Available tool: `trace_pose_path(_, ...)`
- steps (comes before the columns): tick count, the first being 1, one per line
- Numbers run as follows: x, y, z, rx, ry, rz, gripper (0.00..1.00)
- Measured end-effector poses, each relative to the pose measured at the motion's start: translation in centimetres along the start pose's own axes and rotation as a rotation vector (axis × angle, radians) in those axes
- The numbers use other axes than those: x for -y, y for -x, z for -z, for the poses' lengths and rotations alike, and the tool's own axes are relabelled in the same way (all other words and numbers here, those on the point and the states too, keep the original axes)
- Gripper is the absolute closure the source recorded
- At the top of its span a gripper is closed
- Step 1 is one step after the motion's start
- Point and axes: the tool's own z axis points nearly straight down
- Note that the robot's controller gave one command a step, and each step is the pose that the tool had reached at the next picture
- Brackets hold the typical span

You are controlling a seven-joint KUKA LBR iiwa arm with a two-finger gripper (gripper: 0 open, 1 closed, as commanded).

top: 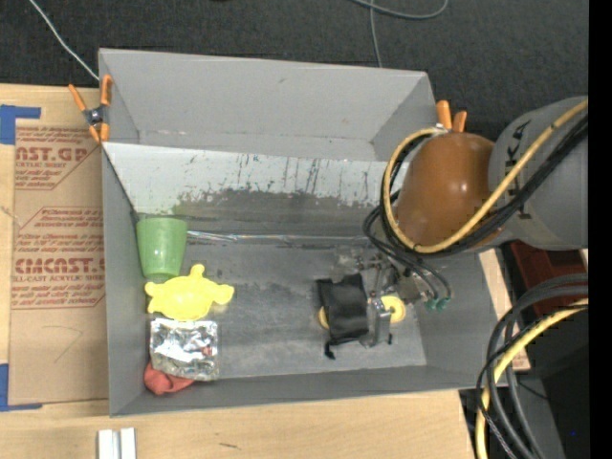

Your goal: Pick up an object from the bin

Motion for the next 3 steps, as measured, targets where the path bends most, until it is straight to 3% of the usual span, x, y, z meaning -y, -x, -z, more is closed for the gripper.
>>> trace_pose_path(1, -0.1, 1.5, -5.7, 0.000, 0.002, 0.391, 1.00)
trace_pose_path(2, -0.1, 1.5, -5.7, 0.000, 0.002, 0.392, 1.00)
trace_pose_path(3, -0.8, 1.2, 5.9, 0.002, 0.003, 0.398, 1.00)
